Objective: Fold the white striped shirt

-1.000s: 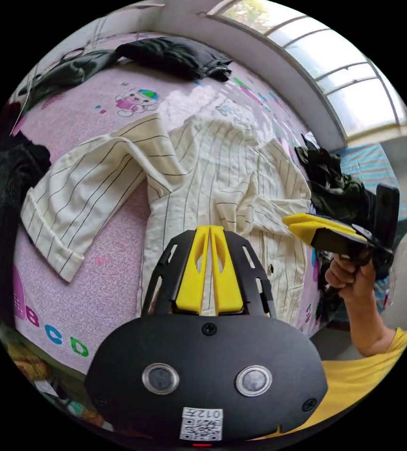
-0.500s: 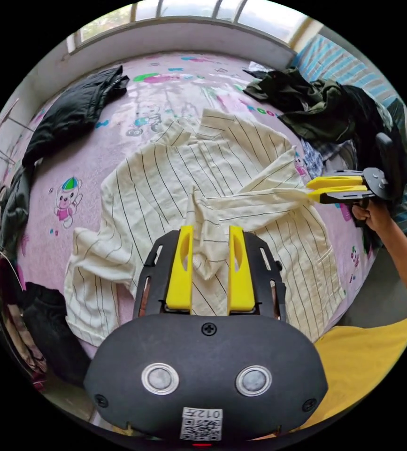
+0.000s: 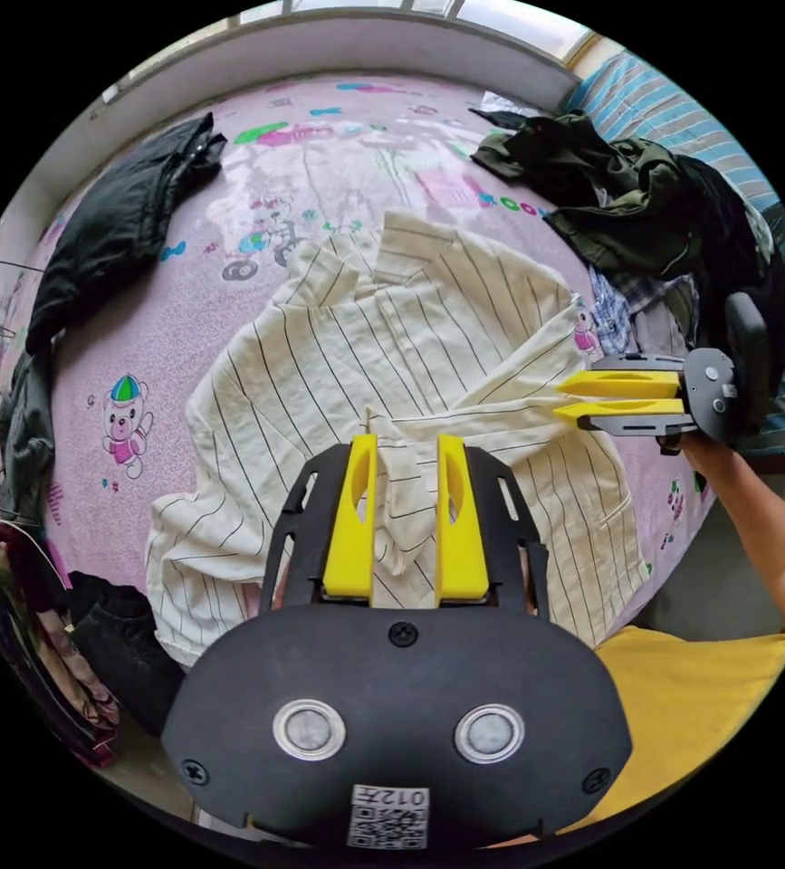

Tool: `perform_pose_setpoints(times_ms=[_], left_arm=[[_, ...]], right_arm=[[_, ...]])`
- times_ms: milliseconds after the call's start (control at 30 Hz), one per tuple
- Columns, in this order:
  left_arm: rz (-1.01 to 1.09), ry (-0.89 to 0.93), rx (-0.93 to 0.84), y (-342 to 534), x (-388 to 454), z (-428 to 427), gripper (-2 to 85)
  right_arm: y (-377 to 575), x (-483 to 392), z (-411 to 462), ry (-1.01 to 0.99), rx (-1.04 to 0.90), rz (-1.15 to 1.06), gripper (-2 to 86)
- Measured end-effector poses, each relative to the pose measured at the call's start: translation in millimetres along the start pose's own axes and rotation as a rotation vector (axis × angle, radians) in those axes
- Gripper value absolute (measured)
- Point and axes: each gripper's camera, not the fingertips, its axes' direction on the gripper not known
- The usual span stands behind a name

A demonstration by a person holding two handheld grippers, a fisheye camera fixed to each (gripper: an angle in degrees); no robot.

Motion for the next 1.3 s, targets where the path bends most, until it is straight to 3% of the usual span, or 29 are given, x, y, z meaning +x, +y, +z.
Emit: perform_pose_setpoints(times_ms=[200, 667, 767, 867, 967, 1033, 1133, 1200, 1300], left_arm=[[0.025, 0.009, -0.119, 0, -4, 19, 5.1], [-0.040, 0.003, -0.168, -4, -28, 36, 0.8], [-0.013, 0.125, -0.072, -2, -38, 12, 0.3], [0.093, 0.247, 0.181, 10, -47, -45, 0.1], [0.256, 0.202, 0.342, 43, -48, -91, 0.1], [0.306, 0.181, 0.320, 64, -51, -93, 0.2], [0.178, 0.150, 0.141, 95, -74, -51, 0.4], [-0.010, 0.229, 0.046, 127, -98, -12, 0.5], [-0.194, 0.332, 0.071, 163, -111, 7, 0.9]], right_arm=[[-12, -7, 0, -0.001, -0.043, -0.016, 6.7], [-21, -18, -5, -0.039, -0.123, -0.055, 3.6], [-12, -18, -23, -0.008, -0.069, -0.037, 1.4], [6, -19, -57, -0.052, 0.055, -0.032, 0.8], [32, -34, -77, -0.087, 0.166, -0.088, 0.9], [44, -47, -69, -0.071, 0.163, -0.117, 1.1], [52, -69, -28, -0.035, 0.034, -0.122, 1.6], [58, -85, -8, -0.011, -0.019, -0.151, 1.8], [67, -102, 3, 0.034, -0.024, -0.154, 2.1]])
